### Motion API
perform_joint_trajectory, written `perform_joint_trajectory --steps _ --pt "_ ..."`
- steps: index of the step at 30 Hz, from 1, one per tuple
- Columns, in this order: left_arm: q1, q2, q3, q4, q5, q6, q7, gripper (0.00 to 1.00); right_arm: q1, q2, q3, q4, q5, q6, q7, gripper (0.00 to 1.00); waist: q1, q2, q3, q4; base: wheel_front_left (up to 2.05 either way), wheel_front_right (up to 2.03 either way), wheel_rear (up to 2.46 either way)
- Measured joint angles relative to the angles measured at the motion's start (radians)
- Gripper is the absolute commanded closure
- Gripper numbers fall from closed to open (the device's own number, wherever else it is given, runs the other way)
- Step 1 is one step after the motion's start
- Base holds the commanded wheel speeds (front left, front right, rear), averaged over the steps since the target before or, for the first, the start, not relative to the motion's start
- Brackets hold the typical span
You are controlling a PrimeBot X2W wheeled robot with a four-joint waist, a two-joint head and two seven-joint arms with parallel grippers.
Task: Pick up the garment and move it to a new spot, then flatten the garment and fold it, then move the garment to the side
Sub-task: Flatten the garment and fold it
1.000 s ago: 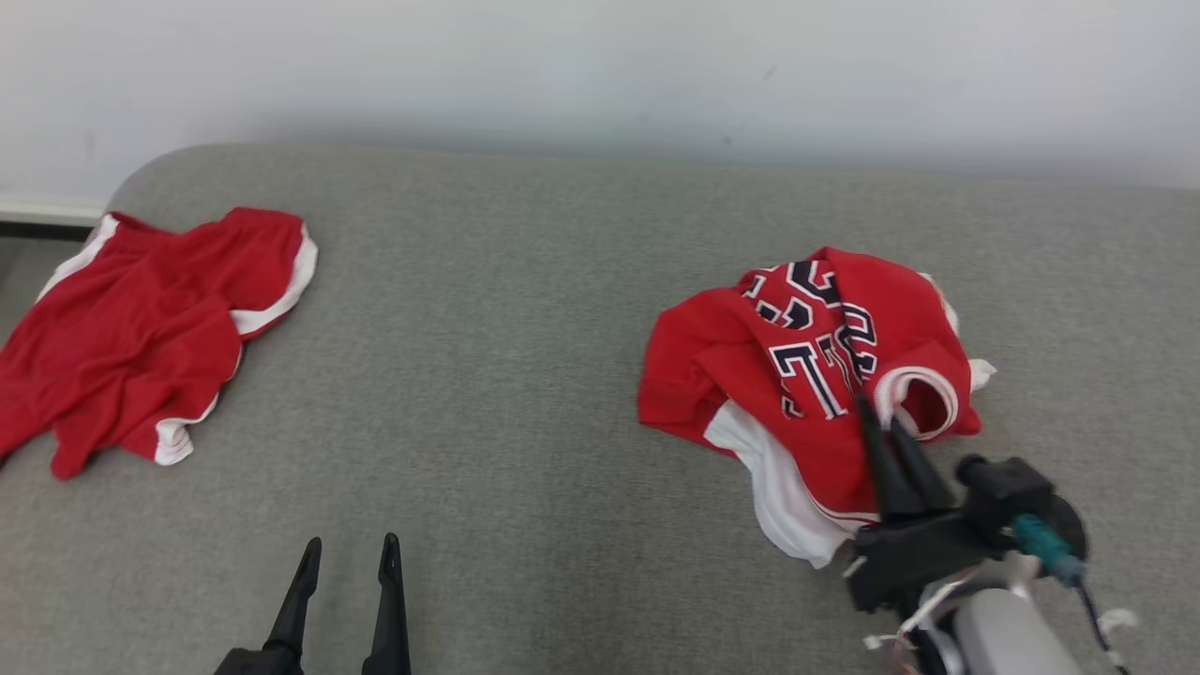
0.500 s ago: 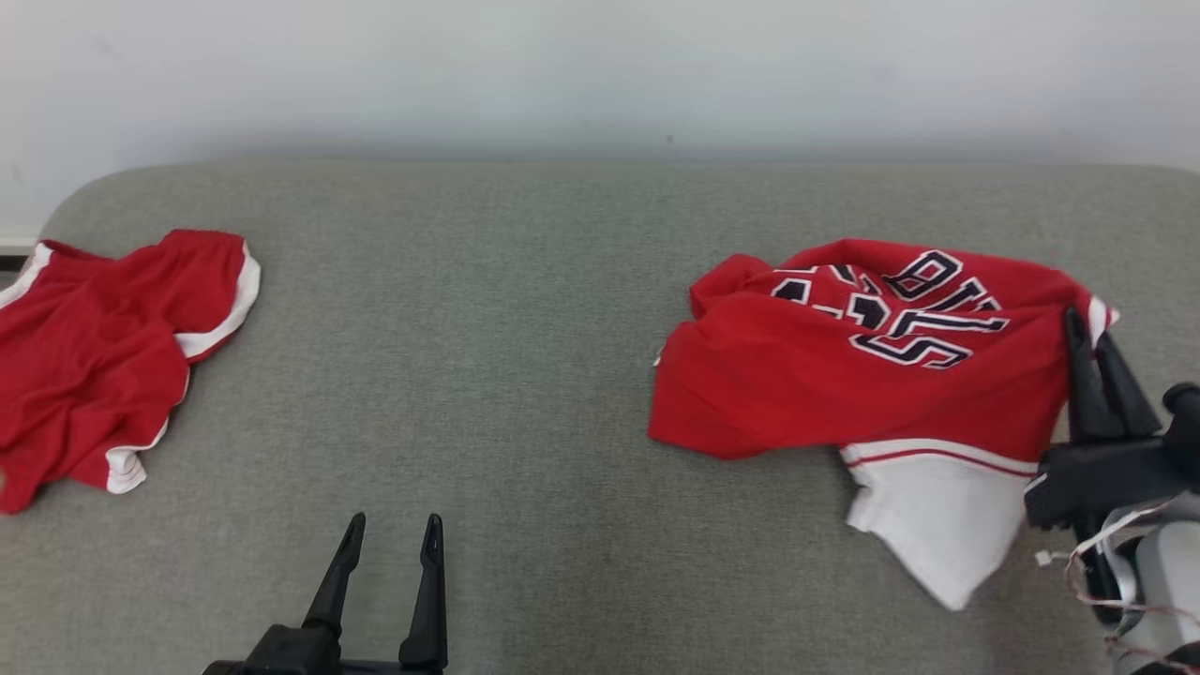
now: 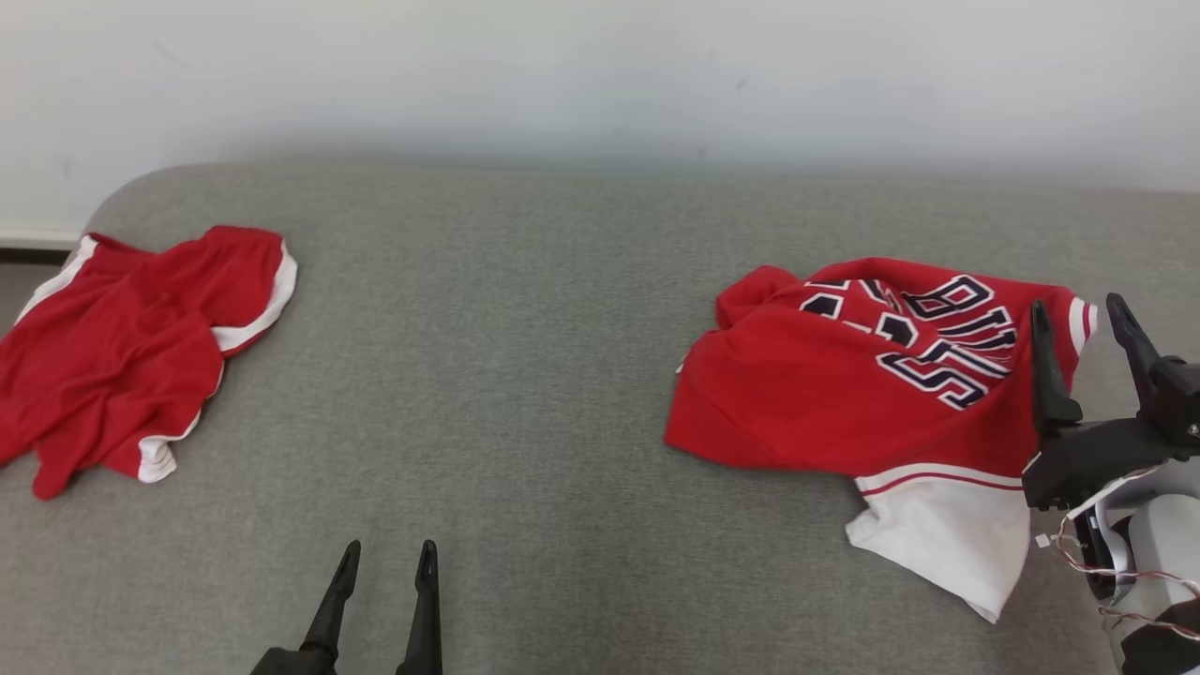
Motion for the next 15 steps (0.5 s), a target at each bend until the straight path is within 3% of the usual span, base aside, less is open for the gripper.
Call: perform_joint_trajectory --steps 9,15 --pt "0.002 0.000 0.009 -0.006 0.009 -0.007 0.000 0.00 0.134 0.032 -0.031 -0.131 -0.003 0.000 0.000 0.00 0.0000 0.0000 -0.026 -0.075 0.00 0.00 0.00" --pt "0.002 0.000 0.003 -0.009 0.009 -0.007 0.000 0.00 0.281 0.097 -0.064 -0.249 0.021 0.000 0.000 0.00 0.0000 -0.0001 -0.027 -0.117 0.00 0.00 0.00"
